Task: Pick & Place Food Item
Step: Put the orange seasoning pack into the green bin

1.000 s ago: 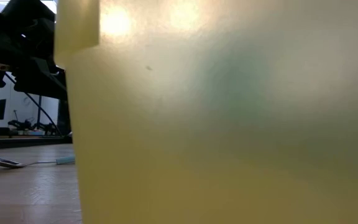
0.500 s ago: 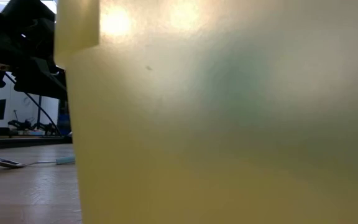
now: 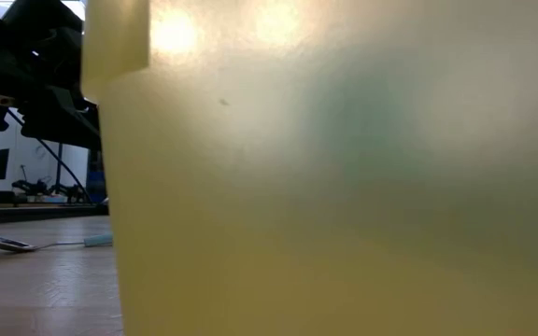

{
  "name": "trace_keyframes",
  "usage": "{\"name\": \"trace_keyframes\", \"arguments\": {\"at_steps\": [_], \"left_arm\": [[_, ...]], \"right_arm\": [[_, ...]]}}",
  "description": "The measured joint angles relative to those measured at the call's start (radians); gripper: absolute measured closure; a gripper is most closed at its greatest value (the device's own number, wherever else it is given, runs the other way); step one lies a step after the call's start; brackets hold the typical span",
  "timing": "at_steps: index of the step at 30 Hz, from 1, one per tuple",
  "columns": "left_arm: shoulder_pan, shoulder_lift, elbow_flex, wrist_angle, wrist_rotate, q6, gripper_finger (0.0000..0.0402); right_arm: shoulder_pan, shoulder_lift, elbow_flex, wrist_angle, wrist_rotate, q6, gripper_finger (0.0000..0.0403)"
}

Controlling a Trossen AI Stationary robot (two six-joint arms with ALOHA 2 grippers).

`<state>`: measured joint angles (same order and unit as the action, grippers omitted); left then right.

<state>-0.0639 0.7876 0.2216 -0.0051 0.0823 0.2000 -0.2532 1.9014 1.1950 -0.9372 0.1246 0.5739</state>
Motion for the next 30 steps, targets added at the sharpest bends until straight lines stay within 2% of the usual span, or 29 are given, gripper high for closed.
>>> {"name": "trace_keyframes", "arguments": {"at_steps": [3,30], "left_arm": [[0.000,0.000,0.000,0.000,0.000,0.000,0.0228],[0.000,0.000,0.000,0.000,0.000,0.000,0.0228]], "right_arm": [[0.007,-0.018,0.001,-0.021,-0.034,0.000,0.0394],[0.020,-0.021,0.002,0.009,0.000,-0.006,0.0394]]}}
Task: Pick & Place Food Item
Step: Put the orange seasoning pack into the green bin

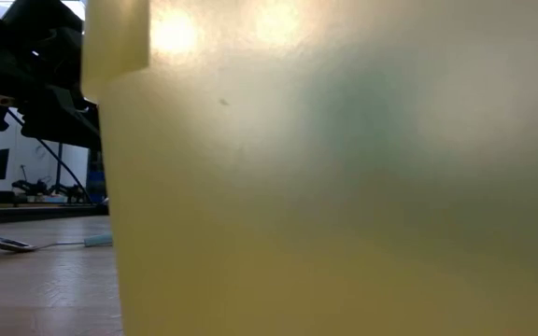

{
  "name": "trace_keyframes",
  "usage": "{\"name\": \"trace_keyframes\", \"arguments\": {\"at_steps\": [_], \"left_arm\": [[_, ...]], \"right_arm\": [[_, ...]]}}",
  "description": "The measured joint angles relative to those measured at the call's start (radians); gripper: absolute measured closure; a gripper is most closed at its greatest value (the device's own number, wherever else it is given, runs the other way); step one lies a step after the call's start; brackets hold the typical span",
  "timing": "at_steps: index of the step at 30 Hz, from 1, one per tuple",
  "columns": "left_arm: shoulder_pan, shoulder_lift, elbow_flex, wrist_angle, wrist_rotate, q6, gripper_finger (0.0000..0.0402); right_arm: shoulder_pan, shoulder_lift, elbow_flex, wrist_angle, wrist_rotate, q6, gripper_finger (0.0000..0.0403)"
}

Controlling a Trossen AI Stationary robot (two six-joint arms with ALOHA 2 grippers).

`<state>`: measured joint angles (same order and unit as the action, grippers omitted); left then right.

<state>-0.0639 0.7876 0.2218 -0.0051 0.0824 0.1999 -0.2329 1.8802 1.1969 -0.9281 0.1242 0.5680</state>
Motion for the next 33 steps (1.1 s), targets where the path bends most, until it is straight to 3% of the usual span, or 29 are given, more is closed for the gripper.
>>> {"name": "trace_keyframes", "arguments": {"at_steps": [12,23,29,33], "left_arm": [[0.000,0.000,0.000,0.000,0.000,0.000,0.0228],[0.000,0.000,0.000,0.000,0.000,0.000,0.0228],[0.000,0.000,0.000,0.000,0.000,0.000,0.0228],[0.000,0.000,0.000,0.000,0.000,0.000,0.0228]], "right_arm": [[0.004,0.000,-0.002,0.001,0.008,0.031,0.0390],[0.004,0.000,-0.001,0.004,0.008,0.012,0.0280],[0.004,-0.018,0.020,0.012,0.013,0.012,0.0248],[0.014,-0.024,0.026,0.063,0.084,0.014,0.0234]]}}
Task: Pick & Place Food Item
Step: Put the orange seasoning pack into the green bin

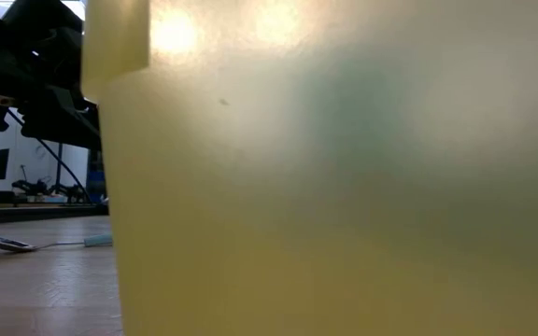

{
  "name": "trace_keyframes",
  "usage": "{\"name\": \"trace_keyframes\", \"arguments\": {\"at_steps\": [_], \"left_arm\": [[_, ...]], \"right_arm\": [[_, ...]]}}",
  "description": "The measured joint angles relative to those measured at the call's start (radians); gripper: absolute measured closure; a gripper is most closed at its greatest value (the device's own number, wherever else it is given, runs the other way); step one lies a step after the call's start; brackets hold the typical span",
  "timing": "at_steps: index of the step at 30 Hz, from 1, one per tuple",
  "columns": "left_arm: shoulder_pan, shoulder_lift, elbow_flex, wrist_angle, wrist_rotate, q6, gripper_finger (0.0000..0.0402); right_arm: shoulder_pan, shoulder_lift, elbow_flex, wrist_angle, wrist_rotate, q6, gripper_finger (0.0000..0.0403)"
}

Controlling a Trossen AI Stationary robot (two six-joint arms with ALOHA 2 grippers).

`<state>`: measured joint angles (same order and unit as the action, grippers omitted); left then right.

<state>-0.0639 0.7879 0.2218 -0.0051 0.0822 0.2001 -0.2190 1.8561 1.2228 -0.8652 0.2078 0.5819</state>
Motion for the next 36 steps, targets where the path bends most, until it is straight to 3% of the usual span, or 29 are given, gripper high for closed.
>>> {"name": "trace_keyframes", "arguments": {"at_steps": [13,36], "left_arm": [[0.000,0.000,0.000,0.000,0.000,0.000,0.0228],[0.000,0.000,0.000,0.000,0.000,0.000,0.0228]], "right_arm": [[0.023,0.005,-0.004,0.077,0.214,0.052,0.0177],[0.025,0.005,-0.173,0.287,0.270,0.047,0.0166]]}}
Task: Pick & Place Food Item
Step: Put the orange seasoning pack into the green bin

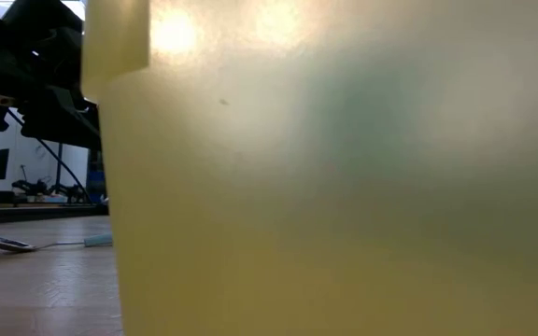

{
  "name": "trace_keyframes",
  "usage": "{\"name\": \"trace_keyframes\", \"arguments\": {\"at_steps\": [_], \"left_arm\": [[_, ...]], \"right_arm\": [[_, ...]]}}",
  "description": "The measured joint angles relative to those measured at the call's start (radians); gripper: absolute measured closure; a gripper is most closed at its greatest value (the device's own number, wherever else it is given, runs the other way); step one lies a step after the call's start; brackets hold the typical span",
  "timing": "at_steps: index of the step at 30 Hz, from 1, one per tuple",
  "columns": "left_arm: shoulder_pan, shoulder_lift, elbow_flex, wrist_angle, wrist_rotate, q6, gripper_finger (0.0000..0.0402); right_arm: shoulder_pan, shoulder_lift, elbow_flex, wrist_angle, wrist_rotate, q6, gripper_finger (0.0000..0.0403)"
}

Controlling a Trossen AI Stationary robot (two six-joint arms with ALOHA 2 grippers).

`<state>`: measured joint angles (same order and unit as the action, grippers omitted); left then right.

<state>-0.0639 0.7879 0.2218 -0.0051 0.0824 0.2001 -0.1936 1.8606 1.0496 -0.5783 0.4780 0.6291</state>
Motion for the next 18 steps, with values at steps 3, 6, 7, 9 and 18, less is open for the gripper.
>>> {"name": "trace_keyframes", "arguments": {"at_steps": [3,6,7,9,18], "left_arm": [[0.000,0.000,0.000,0.000,0.000,0.000,0.0228],[0.000,0.000,0.000,0.000,0.000,0.000,0.0228],[0.000,0.000,0.000,0.000,0.000,0.000,0.0228],[0.000,0.000,0.000,0.000,0.000,0.000,0.0228],[0.000,0.000,0.000,0.000,0.000,0.000,0.0228]], "right_arm": [[0.000,0.000,-0.002,0.000,0.000,0.004,0.0167],[0.000,0.000,-0.002,-0.002,0.000,0.005,0.0181],[0.000,0.000,-0.001,-0.007,0.000,0.004,0.0189],[0.000,0.000,0.003,-0.015,0.000,0.004,0.0209],[-0.001,0.000,0.002,-0.021,-0.001,0.007,0.0306]]}}
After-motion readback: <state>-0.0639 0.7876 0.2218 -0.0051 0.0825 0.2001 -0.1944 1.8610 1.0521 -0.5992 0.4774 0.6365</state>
